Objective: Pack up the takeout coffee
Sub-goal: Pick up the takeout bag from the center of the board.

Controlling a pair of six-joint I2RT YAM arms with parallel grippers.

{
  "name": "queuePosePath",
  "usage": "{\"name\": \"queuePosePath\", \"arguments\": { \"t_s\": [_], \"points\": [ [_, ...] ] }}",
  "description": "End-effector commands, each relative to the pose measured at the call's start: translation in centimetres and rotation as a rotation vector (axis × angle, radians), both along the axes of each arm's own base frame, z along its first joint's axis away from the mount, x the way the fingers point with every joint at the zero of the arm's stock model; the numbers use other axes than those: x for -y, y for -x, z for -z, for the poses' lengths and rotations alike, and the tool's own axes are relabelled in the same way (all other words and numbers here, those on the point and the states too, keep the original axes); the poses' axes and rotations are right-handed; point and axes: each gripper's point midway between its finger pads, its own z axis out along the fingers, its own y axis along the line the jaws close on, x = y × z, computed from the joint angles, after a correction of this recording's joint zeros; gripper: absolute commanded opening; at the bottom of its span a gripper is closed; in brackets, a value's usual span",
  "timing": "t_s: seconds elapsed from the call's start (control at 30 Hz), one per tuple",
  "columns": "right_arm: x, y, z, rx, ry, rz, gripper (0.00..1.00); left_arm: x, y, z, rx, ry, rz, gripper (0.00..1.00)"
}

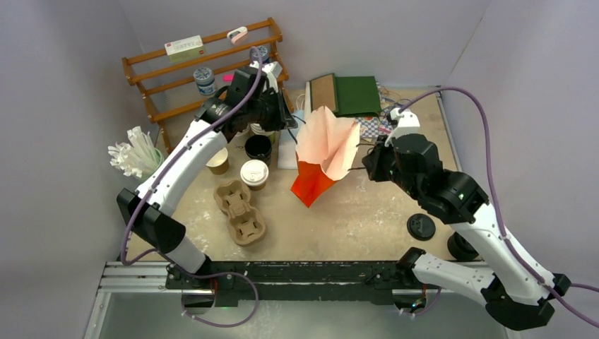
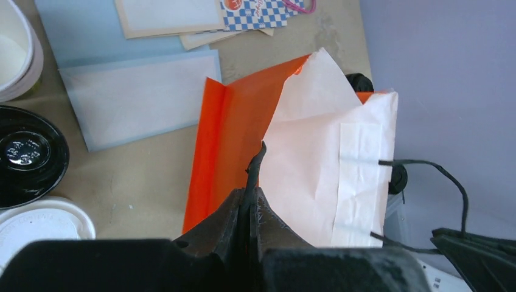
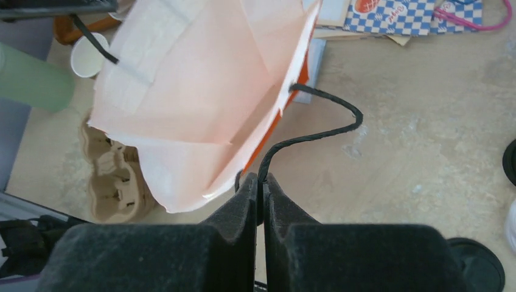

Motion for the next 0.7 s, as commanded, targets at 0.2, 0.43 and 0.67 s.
{"name": "queuePosePath", "arguments": {
  "t_s": [0.2, 0.43, 0.67],
  "points": [
    [1.3, 3.5, 8.9, -0.311, 0.122, 0.029, 0.23, 6.6, 5.2, -4.7, 0.249, 0.114, 0.301, 0.0],
    [1.3, 3.2, 3.3, -0.195, 0.008, 0.036, 0.57, 8.1, 6.7, -4.1, 0.256, 0.108, 0.355, 0.0],
    [-0.5, 3.4, 0.1, -0.154, -0.153, -0.002, 0.61, 8.6, 7.6, -1.1, 0.225, 0.098, 0.375, 0.0]
  ]
}}
